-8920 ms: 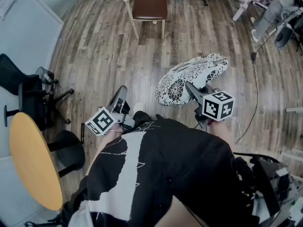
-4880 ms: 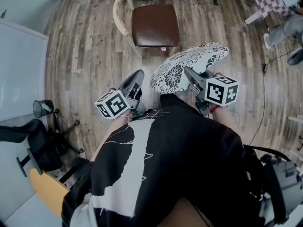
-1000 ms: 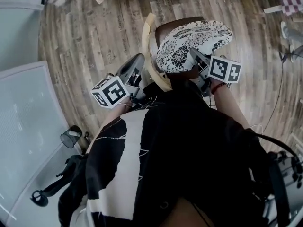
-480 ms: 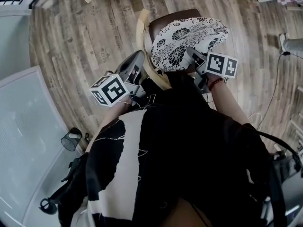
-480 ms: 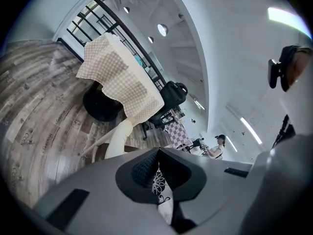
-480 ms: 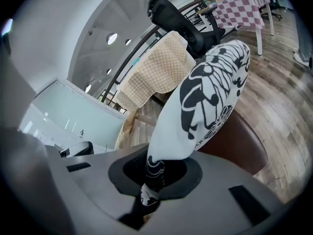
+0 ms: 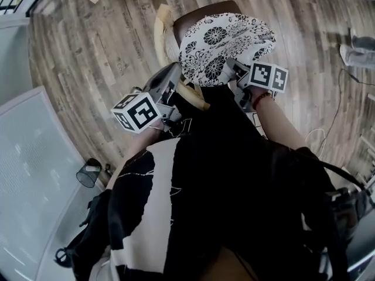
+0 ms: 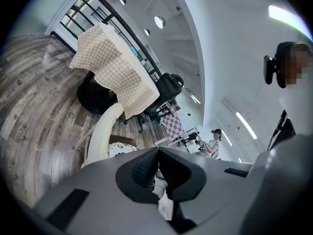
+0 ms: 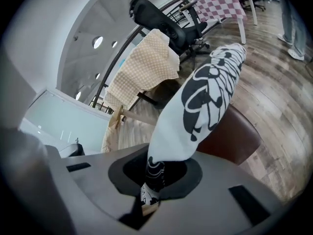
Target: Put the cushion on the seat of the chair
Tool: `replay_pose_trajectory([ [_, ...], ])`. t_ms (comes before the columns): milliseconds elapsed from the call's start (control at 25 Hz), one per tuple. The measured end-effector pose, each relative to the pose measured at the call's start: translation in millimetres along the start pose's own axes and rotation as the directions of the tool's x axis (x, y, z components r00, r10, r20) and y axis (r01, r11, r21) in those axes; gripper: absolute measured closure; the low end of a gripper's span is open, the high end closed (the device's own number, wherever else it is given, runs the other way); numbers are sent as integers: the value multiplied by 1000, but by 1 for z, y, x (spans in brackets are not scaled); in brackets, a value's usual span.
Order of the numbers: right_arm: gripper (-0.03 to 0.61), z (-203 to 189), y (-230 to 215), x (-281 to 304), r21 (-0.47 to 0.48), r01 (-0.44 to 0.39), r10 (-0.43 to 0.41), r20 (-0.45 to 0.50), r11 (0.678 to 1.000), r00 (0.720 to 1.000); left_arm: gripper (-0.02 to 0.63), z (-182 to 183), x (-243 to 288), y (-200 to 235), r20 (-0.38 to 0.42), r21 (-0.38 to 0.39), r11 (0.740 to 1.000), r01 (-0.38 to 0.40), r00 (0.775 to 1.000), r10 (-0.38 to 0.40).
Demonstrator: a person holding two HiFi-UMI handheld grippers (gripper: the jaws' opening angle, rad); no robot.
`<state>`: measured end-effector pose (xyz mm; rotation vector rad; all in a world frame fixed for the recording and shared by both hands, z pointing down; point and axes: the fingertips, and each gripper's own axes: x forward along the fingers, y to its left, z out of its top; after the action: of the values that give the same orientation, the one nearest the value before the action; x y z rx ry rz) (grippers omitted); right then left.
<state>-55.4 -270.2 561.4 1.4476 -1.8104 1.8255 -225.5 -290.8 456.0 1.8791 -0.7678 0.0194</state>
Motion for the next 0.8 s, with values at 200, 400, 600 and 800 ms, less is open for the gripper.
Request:
replay_pose_trajectory([
  [200, 549, -6, -22, 0, 34, 0, 0, 8, 999, 1000, 598, -23, 6, -15, -21, 3, 1000, 22, 1000, -22],
  [400, 551, -11, -36, -3, 58, -49, 49, 5, 997, 999, 598, -44, 21, -39, -12, -2, 1000, 28, 1000, -28],
  [600, 550, -14, -61, -4, 82, -81, 82, -12, 993, 997, 598, -67, 26, -46, 26, -13, 999, -43, 999, 43],
  [800, 551, -19, -83, -2, 107, -94, 98, -37, 990, 994, 600, -85, 28, -48, 72, -42, 993, -109, 991, 112],
])
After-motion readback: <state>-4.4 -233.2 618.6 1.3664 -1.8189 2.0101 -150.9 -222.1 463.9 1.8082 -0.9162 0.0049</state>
